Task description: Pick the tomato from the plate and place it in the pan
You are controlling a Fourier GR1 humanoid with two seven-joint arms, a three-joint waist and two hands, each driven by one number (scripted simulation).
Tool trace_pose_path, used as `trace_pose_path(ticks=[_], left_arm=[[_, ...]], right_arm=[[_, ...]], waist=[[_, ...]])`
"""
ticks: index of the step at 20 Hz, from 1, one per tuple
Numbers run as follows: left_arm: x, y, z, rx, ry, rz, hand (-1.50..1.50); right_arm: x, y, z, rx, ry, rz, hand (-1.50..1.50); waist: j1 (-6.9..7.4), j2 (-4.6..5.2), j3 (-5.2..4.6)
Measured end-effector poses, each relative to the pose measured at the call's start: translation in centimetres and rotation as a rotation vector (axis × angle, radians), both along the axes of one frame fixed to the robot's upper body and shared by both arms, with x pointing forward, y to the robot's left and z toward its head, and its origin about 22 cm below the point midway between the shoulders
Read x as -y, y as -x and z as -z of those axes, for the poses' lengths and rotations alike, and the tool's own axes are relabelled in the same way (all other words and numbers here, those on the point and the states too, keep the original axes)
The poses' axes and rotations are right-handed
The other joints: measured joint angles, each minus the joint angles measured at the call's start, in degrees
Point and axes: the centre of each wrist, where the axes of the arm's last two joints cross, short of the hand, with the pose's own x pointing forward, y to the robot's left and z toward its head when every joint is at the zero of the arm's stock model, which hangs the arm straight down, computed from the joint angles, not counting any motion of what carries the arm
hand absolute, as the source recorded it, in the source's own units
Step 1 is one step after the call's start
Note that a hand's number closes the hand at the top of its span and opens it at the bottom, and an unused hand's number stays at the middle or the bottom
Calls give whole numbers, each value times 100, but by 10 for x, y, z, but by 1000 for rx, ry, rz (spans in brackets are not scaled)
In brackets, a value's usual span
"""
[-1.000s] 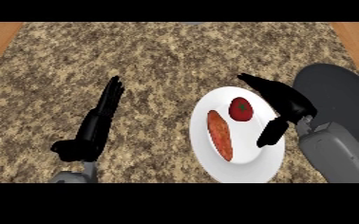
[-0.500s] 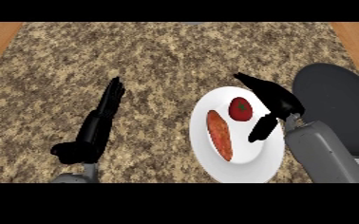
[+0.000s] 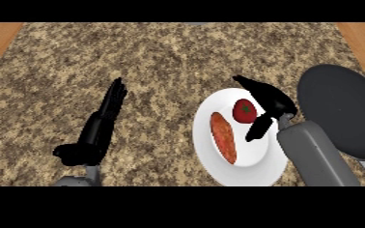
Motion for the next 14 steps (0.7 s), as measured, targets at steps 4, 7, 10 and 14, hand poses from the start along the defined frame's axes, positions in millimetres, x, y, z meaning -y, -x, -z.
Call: trace_pose_path(ticks=[4, 7, 10, 14], left_arm=[[4, -1, -4, 5, 5, 10, 0], [5, -3, -6, 8, 8, 10, 0], [1, 3, -4, 8, -2, 4, 0], [-2, 3, -1, 11, -4, 2, 0]], right_arm=[[0, -9, 14, -23, 27, -14, 150], [0, -12, 15, -1, 77, -72, 150], [1, -14, 16, 21, 103, -110, 150], [-1, -16, 18, 53, 125, -126, 150]], waist=[[7, -21, -23], [1, -66, -56], [13, -79, -56], [7, -89, -70]])
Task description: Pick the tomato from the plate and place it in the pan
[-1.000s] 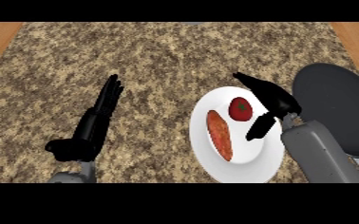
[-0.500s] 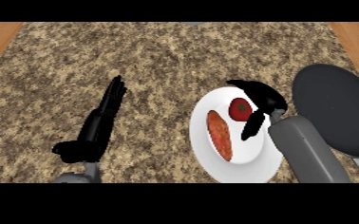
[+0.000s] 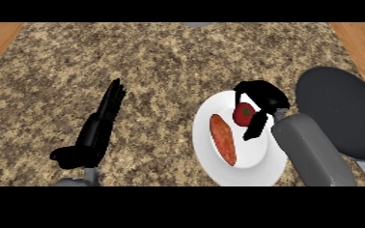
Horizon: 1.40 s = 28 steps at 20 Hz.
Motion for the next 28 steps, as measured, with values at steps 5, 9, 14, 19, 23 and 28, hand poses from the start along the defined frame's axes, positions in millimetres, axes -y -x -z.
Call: trace_pose_path(ticks=[5, 9, 14, 19, 23, 28], left_arm=[[4, 0, 0, -16, 5, 1, 0], [0, -2, -1, -15, 6, -5, 0], [-7, 0, -2, -24, 5, -20, 0], [-6, 0, 1, -24, 2, -32, 0], [-5, 2, 4, -33, 1, -28, 0], [-3, -3, 2, -22, 2, -16, 0]], right_arm=[[5, 2, 1, 75, -5, 6, 150], [8, 9, -2, 182, -26, 61, 150], [-22, 27, -12, 260, -31, 300, 150], [-60, 49, -47, 425, -18, 497, 150], [-74, 73, -85, 578, -61, 614, 150], [-78, 102, -111, 668, -141, 763, 150]], waist=[[-11, 13, 3], [-43, 36, 25], [-165, -3, 36], [-231, -9, 48], [-204, 9, 56], [-127, 46, 63]])
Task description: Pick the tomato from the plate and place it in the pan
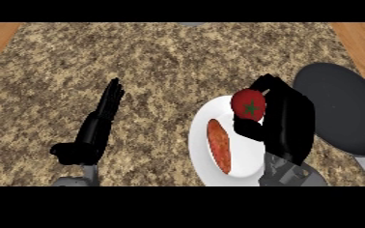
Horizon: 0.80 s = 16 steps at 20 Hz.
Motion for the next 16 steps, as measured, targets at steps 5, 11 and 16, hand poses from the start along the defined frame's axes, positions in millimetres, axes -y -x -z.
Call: trace_pose_path(ticks=[5, 11, 16], left_arm=[[2, 0, -4, 10, 4, 5, 0], [0, 1, -4, 7, 2, 10, 0], [5, 2, -5, 13, 1, 17, 0]], right_arm=[[34, 6, -6, 67, -105, 105, 150], [87, -2, 5, 134, -143, 206, 150], [138, -13, 27, 191, -45, 291, 150]], waist=[[53, 25, 6], [83, 39, 8], [102, 48, 11]])
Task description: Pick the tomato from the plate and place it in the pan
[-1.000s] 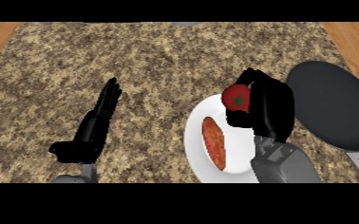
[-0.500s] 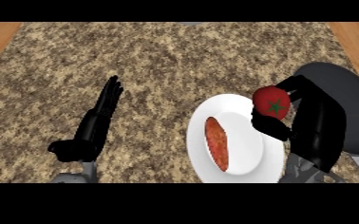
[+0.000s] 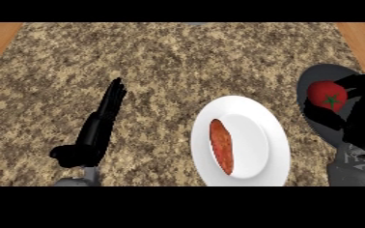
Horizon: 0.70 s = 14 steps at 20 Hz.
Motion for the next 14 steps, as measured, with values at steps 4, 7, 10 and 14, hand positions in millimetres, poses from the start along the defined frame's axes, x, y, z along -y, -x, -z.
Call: trace_pose_path(ticks=[4, 7, 10, 14], left_arm=[[0, 0, 0, -3, 2, 4, 0], [2, 4, -3, -6, 6, 8, 0], [5, -3, -4, -9, 5, 7, 0], [1, -3, -6, -5, 4, 12, 0]], right_arm=[[48, -16, 7, 53, 57, 77, 150], [83, -23, 13, 106, 53, 106, 150], [112, -33, 27, 134, 48, 124, 150], [147, -46, 32, 148, 49, 135, 150]], waist=[[22, 7, 1], [33, 6, 2], [40, 12, 4], [56, 14, 4]])
